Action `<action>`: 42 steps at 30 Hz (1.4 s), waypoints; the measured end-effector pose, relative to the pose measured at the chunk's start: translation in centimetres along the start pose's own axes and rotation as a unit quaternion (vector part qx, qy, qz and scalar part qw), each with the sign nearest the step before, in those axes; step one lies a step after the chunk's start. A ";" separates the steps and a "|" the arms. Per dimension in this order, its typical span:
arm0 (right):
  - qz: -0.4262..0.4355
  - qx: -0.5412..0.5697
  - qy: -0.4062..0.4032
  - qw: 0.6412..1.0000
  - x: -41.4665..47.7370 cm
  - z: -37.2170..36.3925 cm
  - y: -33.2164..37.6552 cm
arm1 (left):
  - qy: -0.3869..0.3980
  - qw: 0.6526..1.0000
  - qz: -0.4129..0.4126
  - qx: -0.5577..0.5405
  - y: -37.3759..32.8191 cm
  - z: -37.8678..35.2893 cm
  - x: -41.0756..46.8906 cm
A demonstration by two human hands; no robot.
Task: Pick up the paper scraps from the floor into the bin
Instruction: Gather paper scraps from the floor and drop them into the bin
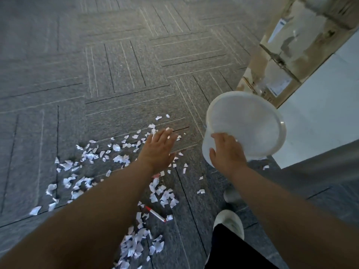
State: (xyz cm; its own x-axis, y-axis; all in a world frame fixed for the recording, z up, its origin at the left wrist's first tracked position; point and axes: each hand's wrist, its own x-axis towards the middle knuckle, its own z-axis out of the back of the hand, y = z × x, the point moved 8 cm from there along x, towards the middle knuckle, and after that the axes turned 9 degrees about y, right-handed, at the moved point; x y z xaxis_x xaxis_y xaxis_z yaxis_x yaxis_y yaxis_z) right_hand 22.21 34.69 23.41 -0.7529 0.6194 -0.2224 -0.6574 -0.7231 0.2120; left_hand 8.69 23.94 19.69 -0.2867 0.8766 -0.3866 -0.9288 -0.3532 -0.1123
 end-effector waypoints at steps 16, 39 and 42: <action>-0.019 -0.071 0.199 0.977 11.4 -25.3 7.3 | 0.123 0.981 0.146 -0.027 18.2 -20.4 1.2; 0.196 -0.072 0.210 0.955 26.8 -30.6 16.0 | 0.085 0.994 0.055 -0.047 26.7 -23.0 10.9; 0.271 -0.075 0.229 0.932 22.6 -32.5 18.1 | 0.113 0.994 0.008 -0.006 24.8 -24.9 8.0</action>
State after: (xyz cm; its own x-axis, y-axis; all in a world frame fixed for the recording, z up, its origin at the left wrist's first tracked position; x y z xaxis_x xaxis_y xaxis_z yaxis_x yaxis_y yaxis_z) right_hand -5.76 25.62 -8.69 -0.8588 -0.0195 -0.5120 -0.1479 -0.9473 0.2842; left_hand -10.83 14.05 -8.99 -0.2402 0.7751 -0.5844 -0.9214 -0.3716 -0.1142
